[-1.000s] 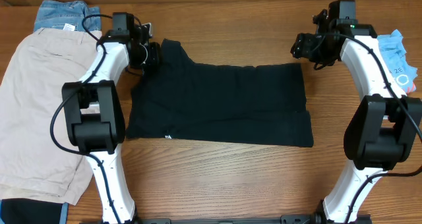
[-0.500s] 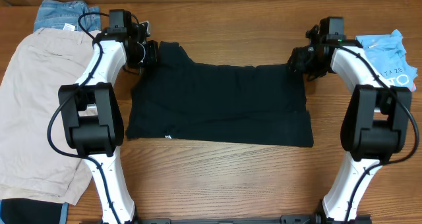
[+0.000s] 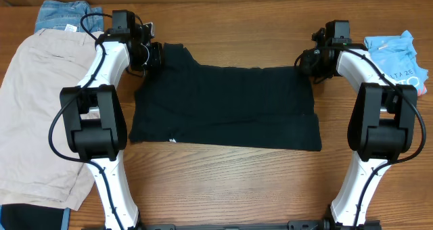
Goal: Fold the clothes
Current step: 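Hold the shirt's far corners with both grippers, then fold the far half of the black shirt toward the robot with both grippers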
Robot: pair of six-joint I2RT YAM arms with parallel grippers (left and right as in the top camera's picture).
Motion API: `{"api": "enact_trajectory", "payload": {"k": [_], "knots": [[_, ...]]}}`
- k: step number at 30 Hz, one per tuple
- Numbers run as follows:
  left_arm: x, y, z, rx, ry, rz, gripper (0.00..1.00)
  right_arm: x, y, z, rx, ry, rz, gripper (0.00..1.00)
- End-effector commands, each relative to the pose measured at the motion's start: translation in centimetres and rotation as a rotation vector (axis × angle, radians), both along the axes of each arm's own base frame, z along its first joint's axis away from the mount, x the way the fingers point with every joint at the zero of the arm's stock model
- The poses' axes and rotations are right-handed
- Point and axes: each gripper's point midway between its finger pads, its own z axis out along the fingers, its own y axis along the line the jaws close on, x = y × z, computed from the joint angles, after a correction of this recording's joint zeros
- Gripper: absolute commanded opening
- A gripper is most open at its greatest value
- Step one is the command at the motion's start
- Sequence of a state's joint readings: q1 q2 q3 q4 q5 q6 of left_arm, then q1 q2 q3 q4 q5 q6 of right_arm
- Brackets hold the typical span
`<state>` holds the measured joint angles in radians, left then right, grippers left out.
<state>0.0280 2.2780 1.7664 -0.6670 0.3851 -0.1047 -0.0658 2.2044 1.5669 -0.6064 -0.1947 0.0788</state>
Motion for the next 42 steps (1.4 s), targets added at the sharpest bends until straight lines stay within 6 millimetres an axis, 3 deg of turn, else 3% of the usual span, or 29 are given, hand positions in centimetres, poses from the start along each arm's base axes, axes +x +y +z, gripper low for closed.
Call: {"api": "enact_trajectory", "payload": {"k": [1, 8, 15, 21, 30, 42], "knots": [[0.8, 0.7, 2.5, 0.018, -0.046, 0.027, 0.04, -0.5, -0.4, -1.5, -0.004, 0.034, -0.013, 0.04], [1.0, 1.0, 3.0, 0.040, -0.058, 0.030, 0.04, 0.6, -0.6, 1.1, -0.012, 0.010, -0.015, 0.05], [1.4, 1.6, 7.7, 0.049, -0.153, 0.042, 0.04, 1.0, -0.8, 4.7, -0.019, 0.006, -0.018, 0.04], [-0.2, 1.5, 10.6, 0.054, -0.153, 0.033, 0.04, -0.4, -0.7, 6.2, -0.015, 0.080, -0.017, 0.04], [-3.8, 2.5, 8.6, 0.118, 0.019, 0.054, 0.04, -4.3, -2.0, 7.5, -0.092, 0.256, -0.038, 0.04], [-7.9, 3.3, 7.2, 0.169, 0.194, 0.043, 0.04, -7.7, -3.4, 7.2, -0.178, 0.398, -0.054, 0.04]]}}
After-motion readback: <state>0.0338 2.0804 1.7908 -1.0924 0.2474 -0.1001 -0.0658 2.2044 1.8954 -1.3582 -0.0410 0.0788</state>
